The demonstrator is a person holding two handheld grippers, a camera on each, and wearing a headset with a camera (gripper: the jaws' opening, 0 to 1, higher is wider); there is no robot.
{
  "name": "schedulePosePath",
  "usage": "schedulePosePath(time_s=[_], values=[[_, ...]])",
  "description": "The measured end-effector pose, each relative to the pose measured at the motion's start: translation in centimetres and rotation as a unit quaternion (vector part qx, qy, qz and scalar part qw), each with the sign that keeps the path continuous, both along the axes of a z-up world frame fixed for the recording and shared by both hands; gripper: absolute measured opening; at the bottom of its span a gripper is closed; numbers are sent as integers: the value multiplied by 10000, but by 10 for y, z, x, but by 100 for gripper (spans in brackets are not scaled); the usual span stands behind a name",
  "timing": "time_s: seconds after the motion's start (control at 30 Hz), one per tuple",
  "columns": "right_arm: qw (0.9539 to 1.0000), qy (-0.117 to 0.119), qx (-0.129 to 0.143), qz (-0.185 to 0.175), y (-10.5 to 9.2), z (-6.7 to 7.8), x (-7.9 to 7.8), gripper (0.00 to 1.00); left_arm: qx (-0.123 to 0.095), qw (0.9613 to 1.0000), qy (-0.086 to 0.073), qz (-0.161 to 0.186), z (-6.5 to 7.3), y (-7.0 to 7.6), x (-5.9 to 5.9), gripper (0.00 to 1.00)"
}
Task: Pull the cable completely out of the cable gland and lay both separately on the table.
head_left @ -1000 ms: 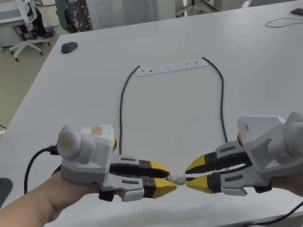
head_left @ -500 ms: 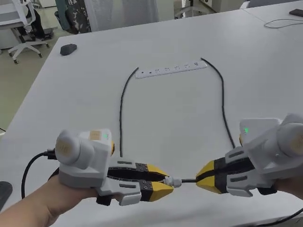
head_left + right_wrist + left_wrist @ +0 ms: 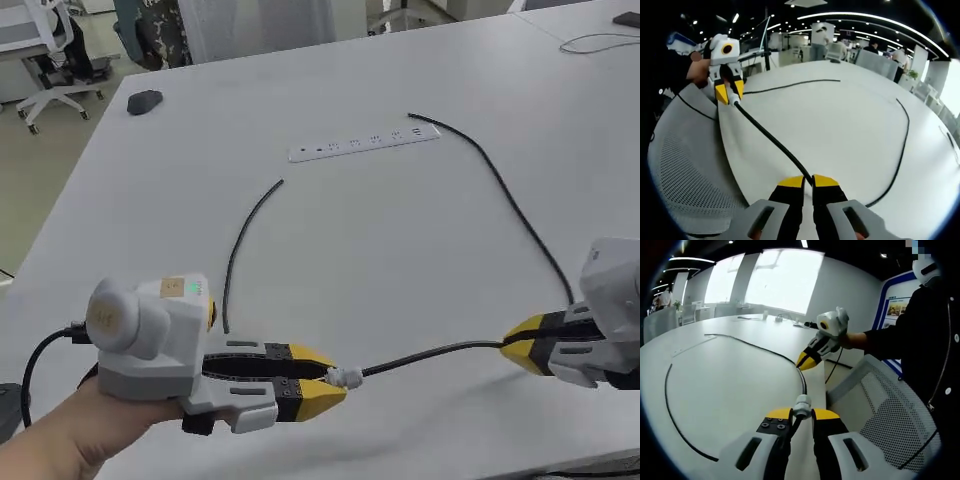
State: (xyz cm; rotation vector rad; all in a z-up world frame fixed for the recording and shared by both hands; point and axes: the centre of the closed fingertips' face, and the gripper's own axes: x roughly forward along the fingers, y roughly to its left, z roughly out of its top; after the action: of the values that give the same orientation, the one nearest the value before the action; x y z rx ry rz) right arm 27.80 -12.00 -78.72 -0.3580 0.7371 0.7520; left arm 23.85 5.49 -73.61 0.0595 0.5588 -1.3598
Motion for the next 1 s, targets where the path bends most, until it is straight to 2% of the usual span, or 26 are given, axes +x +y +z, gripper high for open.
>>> schedulePosePath(time_s=[0.1,0.27,0.37,0.4,0.53,0.57,0.7,0.73,0.77,0.83,0.87,1.0], values=[[9994,25,-73,-332,-20,-8,4,0,30,10000,-40,20,-1,5,0,15],[9982,26,-72,-603,-34,-11,8,0,60,10000,-36,55,-2,8,1,15],[9979,-11,-148,-636,-37,-10,9,0,42,10000,-26,67,-2,8,1,15],[9981,59,-167,-591,-37,-13,7,0,45,10000,-37,70,-2,8,2,15],[9977,95,-396,-547,-37,-15,5,2,61,9998,-107,129,-3,8,4,15],[9978,92,-381,-530,-36,-14,5,3,61,9998,-104,138,-3,8,5,15],[9989,106,-227,-391,-21,-5,3,15,53,9997,-126,214,-2,9,8,15],[9992,149,-223,-280,-13,-2,0,14,37,9996,-130,243,-1,9,9,15],[9999,45,-119,-111,-2,5,1,13,31,9995,-145,264,-1,8,10,15],[9997,118,195,28,18,14,-3,15,-7,9995,-152,284,1,7,11,15],[9991,83,385,148,33,22,-4,16,-5,9995,-156,280,1,6,11,15],[9964,102,492,676,72,34,-12,15,-32,9994,-170,290,2,3,13,15]])
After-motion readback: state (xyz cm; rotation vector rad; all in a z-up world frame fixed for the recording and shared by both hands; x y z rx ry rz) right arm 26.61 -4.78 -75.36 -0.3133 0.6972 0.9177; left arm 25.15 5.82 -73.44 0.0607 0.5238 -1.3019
